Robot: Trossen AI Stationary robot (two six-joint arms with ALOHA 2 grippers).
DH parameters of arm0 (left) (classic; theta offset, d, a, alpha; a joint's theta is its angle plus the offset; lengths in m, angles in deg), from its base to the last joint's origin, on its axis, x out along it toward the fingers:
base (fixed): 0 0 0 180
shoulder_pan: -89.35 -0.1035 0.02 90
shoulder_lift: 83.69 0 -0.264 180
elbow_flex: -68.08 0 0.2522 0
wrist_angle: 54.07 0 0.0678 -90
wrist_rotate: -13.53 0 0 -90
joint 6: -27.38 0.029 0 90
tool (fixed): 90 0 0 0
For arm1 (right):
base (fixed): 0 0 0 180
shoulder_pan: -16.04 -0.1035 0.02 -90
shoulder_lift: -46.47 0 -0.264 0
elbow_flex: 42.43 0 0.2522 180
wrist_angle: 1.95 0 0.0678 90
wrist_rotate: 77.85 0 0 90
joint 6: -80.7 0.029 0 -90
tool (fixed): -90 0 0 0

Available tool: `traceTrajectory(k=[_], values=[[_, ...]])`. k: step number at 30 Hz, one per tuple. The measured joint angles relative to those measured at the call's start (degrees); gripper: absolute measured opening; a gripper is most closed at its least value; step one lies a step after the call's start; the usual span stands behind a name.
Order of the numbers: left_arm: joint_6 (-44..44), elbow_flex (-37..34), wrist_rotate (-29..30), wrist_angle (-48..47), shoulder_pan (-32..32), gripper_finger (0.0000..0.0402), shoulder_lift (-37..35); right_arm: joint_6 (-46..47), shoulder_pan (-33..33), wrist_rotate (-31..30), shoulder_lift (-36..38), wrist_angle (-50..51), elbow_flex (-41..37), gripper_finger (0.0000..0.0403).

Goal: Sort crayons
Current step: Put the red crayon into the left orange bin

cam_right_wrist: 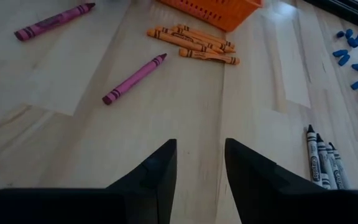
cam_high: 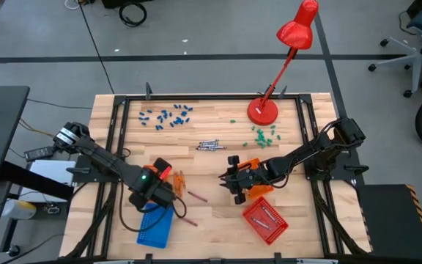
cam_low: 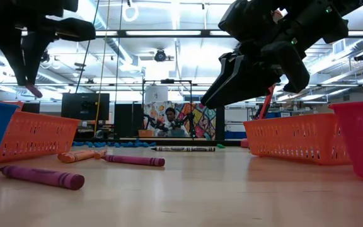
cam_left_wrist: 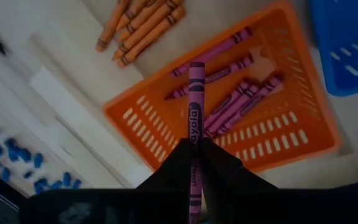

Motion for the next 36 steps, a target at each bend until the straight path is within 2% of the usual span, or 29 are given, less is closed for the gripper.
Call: traceTrajectory(k=[12, 18, 24, 30, 36], values=[[13.2, 0.0, 0.1, -0.2, -0.5, 0.0028, 5.9, 0.4, 0.0, 0.8, 0.0, 0.0, 0.0, 0.0139], [13.2, -0.2, -0.6, -0.1, -1.5, 0.004, 8.1, 0.4, 0.0, 0.8, 0.0, 0.0, 0.0, 0.0139], [13.7, -4.7, -2.8, 4.7, -2.1, 0.0064, 8.2, 0.4, -0.1, 1.2, 0.0, 0.0, 0.0, 0.0139], [16.8, -9.0, -2.9, 12.4, -2.0, 0.0067, 8.2, 0.9, 0.0, 2.3, 0.0, -0.4, 0.0, 0.0139], [14.8, -10.4, -2.5, 11.9, -2.4, 0.0068, 8.2, 0.9, 0.0, 2.3, 0.0, -0.5, 0.0, 0.0139]])
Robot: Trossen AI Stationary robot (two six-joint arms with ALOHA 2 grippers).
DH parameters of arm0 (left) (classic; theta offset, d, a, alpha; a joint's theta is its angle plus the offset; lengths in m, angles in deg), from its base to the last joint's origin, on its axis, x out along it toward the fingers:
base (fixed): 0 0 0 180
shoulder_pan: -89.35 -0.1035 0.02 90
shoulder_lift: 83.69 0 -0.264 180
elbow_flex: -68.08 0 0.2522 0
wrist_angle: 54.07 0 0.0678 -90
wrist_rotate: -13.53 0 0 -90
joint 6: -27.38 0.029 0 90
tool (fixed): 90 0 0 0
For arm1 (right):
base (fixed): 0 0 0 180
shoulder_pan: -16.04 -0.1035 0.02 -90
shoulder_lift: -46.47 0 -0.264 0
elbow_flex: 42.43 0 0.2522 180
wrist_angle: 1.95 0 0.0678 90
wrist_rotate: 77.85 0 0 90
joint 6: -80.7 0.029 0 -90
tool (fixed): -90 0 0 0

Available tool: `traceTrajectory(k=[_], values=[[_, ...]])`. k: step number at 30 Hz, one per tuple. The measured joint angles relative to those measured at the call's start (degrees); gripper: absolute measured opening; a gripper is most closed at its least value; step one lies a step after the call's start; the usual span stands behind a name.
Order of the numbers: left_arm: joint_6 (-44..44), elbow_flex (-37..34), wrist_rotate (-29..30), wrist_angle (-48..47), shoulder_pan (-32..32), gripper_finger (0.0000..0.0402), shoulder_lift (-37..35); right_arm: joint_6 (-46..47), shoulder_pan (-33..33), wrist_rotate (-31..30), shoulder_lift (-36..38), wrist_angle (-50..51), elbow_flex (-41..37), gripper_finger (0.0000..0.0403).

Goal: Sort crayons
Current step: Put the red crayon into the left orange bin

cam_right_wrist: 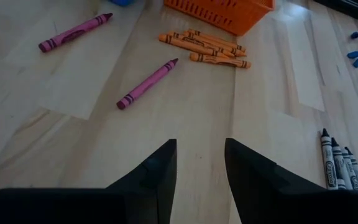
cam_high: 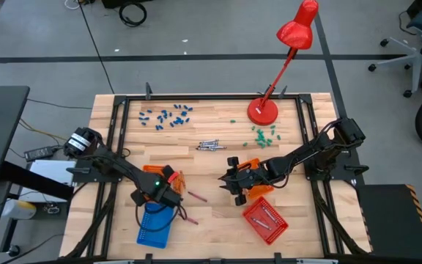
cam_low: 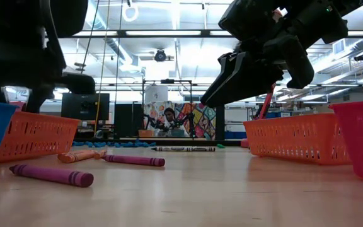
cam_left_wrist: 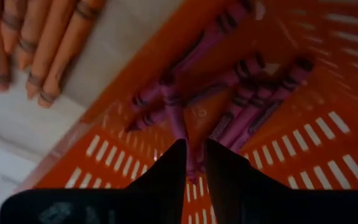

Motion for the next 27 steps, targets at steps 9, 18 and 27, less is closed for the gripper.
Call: traceTrajectory(k=[9, 18, 27], values=[[-8.3, 3.5, 3.1, -9.2, 0.0, 0.0069, 0.0, 0.0, 0.1, 0.1, 0.0, 0.0, 0.0, 0.0139], [-16.3, 15.1, 10.9, -3.5, 0.0, 0.0069, 0.0, 0.0, 0.2, 0.1, 0.0, 0.1, 0.0, 0.0139], [-25.2, 15.2, 4.4, 23.8, 0.7, 0.0069, 3.2, -1.8, 0.5, -2.8, 1.4, 6.4, 0.0, 0.0139]])
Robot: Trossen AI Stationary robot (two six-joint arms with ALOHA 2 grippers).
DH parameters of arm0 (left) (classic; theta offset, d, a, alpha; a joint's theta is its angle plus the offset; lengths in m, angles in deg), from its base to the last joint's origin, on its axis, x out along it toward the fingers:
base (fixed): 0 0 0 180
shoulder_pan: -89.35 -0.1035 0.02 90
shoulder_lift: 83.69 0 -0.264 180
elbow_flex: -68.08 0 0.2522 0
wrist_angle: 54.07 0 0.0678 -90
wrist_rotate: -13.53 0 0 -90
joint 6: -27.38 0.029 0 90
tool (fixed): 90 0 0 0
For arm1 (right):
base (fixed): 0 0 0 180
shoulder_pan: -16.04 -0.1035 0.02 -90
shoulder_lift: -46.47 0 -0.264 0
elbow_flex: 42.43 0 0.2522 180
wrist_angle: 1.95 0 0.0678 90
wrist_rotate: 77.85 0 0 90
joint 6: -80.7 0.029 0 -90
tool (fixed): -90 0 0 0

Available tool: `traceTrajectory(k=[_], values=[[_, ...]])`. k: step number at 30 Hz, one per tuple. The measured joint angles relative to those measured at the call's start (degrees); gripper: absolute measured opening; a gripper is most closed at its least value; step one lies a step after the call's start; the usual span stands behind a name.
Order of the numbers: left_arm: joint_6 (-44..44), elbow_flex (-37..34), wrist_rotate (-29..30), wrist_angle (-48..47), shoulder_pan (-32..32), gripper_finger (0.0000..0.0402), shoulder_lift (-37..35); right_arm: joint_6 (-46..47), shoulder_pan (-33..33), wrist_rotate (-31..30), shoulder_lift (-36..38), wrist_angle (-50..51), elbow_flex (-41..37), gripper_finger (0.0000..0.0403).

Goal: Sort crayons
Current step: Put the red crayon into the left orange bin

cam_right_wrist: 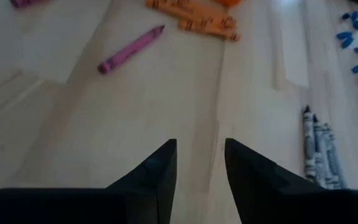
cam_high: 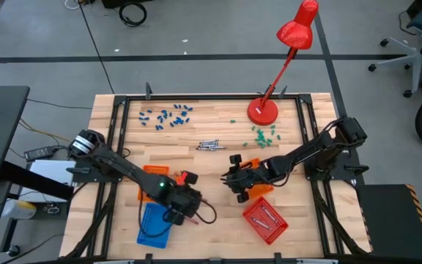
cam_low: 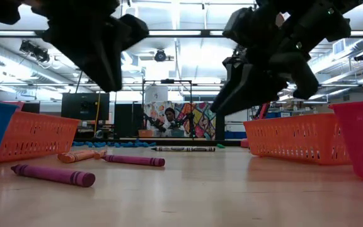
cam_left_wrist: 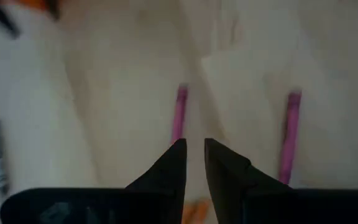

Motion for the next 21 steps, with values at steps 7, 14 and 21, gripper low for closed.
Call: traceTrajectory(k=[7, 14, 21], values=[[-5.1, 0.4, -7.2, 4.5, 0.8, 0.0071, 7.0, 0.5, 0.4, -0.3, 1.8, 1.4, 0.0, 0.0139], [-8.1, 3.9, -8.5, 4.2, 2.1, 0.0118, 10.8, 0.6, 0.8, -0.3, 1.8, 1.6, 0.0, 0.0139], [-10.8, 5.8, -12.1, 3.6, 3.2, 0.0164, 10.7, 0.8, 1.0, -0.2, 1.8, 1.7, 0.0, 0.0139]])
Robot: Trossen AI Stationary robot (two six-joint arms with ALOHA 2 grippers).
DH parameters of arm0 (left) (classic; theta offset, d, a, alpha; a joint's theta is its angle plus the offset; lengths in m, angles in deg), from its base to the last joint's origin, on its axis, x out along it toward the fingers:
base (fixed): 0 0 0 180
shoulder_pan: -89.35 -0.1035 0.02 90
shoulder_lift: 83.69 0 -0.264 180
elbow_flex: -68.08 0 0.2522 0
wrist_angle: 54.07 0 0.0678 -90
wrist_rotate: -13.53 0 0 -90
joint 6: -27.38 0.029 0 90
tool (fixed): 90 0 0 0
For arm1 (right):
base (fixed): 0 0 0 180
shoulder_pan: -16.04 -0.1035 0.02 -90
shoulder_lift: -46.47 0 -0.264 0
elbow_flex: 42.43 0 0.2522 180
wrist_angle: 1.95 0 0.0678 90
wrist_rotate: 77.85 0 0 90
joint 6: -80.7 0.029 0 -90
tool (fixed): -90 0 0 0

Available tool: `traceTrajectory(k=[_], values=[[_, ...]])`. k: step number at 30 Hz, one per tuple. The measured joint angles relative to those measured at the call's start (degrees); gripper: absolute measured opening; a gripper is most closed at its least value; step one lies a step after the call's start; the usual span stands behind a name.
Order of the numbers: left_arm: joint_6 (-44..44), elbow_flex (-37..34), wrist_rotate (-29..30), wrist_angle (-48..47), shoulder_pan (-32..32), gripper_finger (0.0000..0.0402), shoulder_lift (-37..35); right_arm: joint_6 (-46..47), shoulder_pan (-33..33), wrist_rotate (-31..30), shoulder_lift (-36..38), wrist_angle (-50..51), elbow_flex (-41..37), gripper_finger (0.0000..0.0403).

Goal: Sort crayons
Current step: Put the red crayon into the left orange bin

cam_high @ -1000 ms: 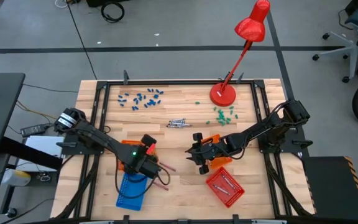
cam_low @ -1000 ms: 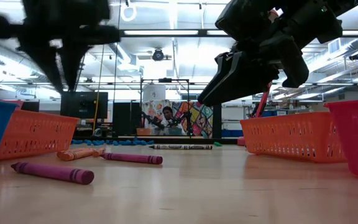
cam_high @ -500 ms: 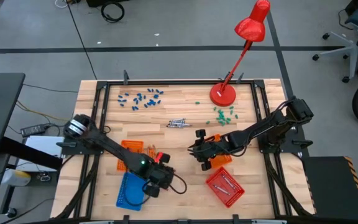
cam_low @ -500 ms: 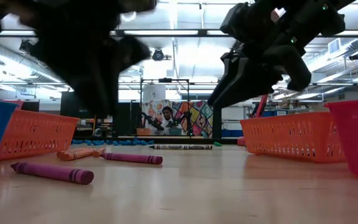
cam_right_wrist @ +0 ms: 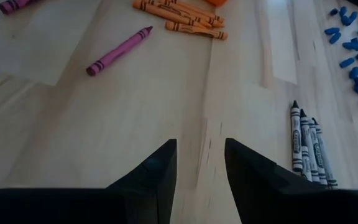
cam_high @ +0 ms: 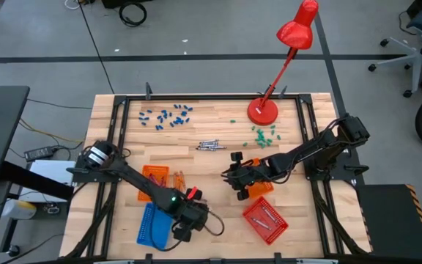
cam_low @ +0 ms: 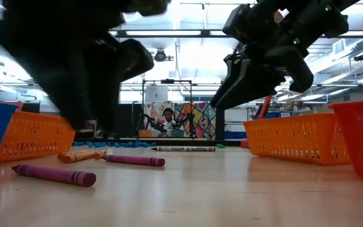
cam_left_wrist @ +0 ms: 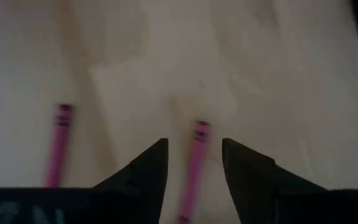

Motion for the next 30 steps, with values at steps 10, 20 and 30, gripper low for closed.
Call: traceTrajectory(k=[10, 20, 30], values=[[-2.1, -0.1, 4.3, -3.4, 3.6, 0.0151, 0.0, 0.3, 0.0, 1.1, 0.0, -0.8, 0.0, 0.0139], [-2.6, 0.4, 5.5, -3.9, 3.9, 0.0148, 4.1, 0.3, 0.0, 1.1, 0.0, -1.6, 0.0, 0.0139], [-4.3, 0.9, 4.4, -5.0, 3.9, 0.0136, 5.1, 0.3, 0.0, 1.1, 0.0, -2.1, 0.0, 0.0139]])
